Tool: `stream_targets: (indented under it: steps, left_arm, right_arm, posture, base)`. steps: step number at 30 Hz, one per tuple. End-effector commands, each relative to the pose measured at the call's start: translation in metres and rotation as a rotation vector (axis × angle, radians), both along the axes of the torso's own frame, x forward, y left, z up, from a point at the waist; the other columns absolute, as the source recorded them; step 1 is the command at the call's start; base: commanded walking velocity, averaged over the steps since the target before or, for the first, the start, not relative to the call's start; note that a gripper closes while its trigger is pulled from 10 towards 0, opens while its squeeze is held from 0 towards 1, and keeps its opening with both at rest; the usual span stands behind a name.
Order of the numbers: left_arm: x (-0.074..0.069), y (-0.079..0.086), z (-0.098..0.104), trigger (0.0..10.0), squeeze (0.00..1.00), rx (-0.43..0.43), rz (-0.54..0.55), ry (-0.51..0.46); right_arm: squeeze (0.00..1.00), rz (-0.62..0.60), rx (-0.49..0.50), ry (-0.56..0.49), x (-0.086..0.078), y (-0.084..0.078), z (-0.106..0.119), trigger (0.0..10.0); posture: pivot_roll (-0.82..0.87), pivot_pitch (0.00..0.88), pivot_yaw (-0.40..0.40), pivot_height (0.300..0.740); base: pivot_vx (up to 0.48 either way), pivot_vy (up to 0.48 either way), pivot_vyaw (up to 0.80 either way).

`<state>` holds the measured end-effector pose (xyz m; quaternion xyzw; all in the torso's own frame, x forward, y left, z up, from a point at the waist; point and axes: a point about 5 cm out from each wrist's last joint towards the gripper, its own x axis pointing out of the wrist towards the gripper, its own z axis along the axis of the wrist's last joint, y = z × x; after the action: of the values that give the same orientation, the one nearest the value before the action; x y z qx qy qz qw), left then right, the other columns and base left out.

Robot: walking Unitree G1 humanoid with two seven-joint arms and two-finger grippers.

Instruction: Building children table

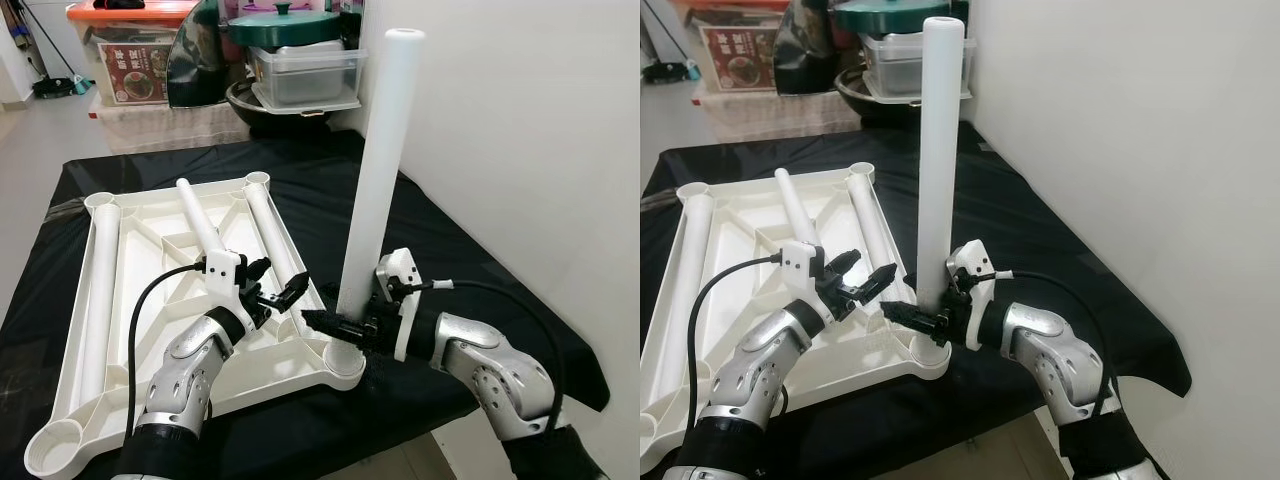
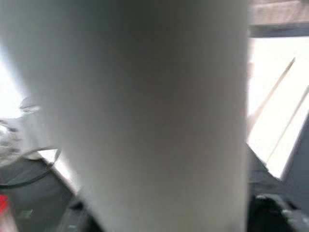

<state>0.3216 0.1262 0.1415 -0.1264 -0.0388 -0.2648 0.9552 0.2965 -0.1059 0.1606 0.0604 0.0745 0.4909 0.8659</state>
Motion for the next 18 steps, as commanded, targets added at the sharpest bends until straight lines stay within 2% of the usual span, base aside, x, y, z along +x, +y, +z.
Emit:
stream_targets:
  steps: [1,2,3,4,5,6,7,8,9,10,12,13,14,15,17,18]
  left_arm:
    - [0.000,-0.002,0.000,10.0,0.00,-0.009,-0.003,0.004]
    - [0.000,-0.002,0.000,10.0,0.00,-0.009,-0.003,0.004]
    - [0.000,-0.002,0.000,10.0,0.00,-0.009,-0.004,0.004]
    - [0.000,-0.002,0.000,10.0,0.00,-0.009,-0.004,0.004]
    - [0.000,-0.001,0.000,10.0,0.00,-0.009,-0.004,0.004]
    - [0.000,-0.001,0.000,10.0,0.00,-0.009,-0.005,0.004]
    - [0.000,0.000,0.000,10.0,0.00,-0.009,-0.005,0.004]
    - [0.000,0.000,0.000,10.0,0.00,-0.009,-0.005,0.004]
    - [0.000,0.000,0.000,10.0,0.00,-0.009,-0.005,0.004]
    - [0.000,0.000,0.000,10.0,0.00,-0.008,-0.005,0.004]
    - [0.000,0.000,0.000,10.0,0.00,-0.008,-0.005,0.004]
    - [0.000,0.001,0.000,10.0,0.00,-0.007,-0.006,0.004]
    - [0.000,0.001,0.000,10.0,0.00,-0.007,-0.007,0.005]
    - [0.000,0.001,0.000,10.0,0.00,-0.006,-0.008,0.005]
    - [0.000,0.000,0.000,10.0,0.00,-0.005,-0.010,0.006]
    - [0.000,0.000,0.000,10.0,0.00,-0.005,-0.010,0.006]
  right_arm:
    - [0.00,-0.164,-0.039,0.062,0.016,-0.001,-0.013,0.0]
    - [0.00,-0.164,-0.039,0.062,0.016,-0.001,-0.013,0.0]
    - [0.00,-0.326,-0.062,0.083,0.028,-0.011,-0.018,0.0]
    - [0.00,-0.326,-0.062,0.083,0.028,-0.011,-0.018,0.0]
    - [0.00,-0.589,-0.103,0.146,0.039,-0.031,-0.027,0.0]
    - [0.00,-0.797,-0.146,0.190,0.042,-0.049,-0.035,0.0]
    - [0.00,-0.946,-0.189,0.219,0.042,-0.062,-0.041,0.0]
    - [0.00,-0.946,-0.189,0.219,0.042,-0.062,-0.041,0.0]
    - [0.00,-1.040,-0.221,0.226,0.037,-0.071,-0.044,0.0]
    - [0.00,-1.077,-0.236,0.221,0.035,-0.074,-0.044,0.0]
    - [0.00,-1.074,-0.243,0.223,0.031,-0.071,-0.045,0.0]
    - [0.00,-1.023,-0.236,0.214,0.029,-0.062,-0.043,1.4]
    - [0.00,-0.973,-0.235,0.193,0.029,-0.054,-0.040,8.7]
    - [0.00,-0.933,-0.228,0.160,0.028,-0.046,-0.036,10.0]
    - [0.00,-0.843,-0.155,0.122,0.029,-0.031,-0.027,10.0]
    - [0.00,-0.843,-0.155,0.122,0.029,-0.031,-0.027,10.0]
  posture:
    - [-0.08,0.000,-0.081,0.740]
    - [-0.08,0.000,-0.081,0.740]
    - [-0.08,0.000,-0.079,0.740]
    - [-0.08,0.000,-0.079,0.740]
    - [-0.08,0.000,-0.079,0.740]
    - [-0.08,0.000,-0.077,0.740]
    - [-0.08,0.000,-0.077,0.740]
    - [-0.08,0.000,-0.077,0.740]
    - [-0.08,0.000,-0.073,0.740]
    - [-0.08,0.000,-0.073,0.740]
    - [-0.09,0.000,-0.069,0.740]
    - [-0.09,0.000,-0.066,0.740]
    - [-0.09,0.000,-0.063,0.740]
    - [-0.09,0.000,-0.063,0.740]
    - [-0.09,0.000,-0.066,0.740]
    - [-0.09,0.000,-0.066,0.740]
  base:
    - [0.000,0.000,0.00]
    - [0.000,0.000,0.00]
    - [0.000,0.000,0.00]
    - [0.000,0.000,0.00]
    - [0.000,0.000,0.00]
    - [0.000,0.000,0.00]
    - [0.000,0.000,0.00]
    - [0.000,0.000,0.00]
    - [0.000,0.000,0.00]
    - [0.000,0.000,0.00]
    - [0.000,0.000,0.00]
    - [0.000,0.000,0.00]
    - [0.000,0.000,0.00]
    - [0.000,0.000,0.00]
    - [0.000,0.000,0.00]
    - [0.000,0.000,0.00]
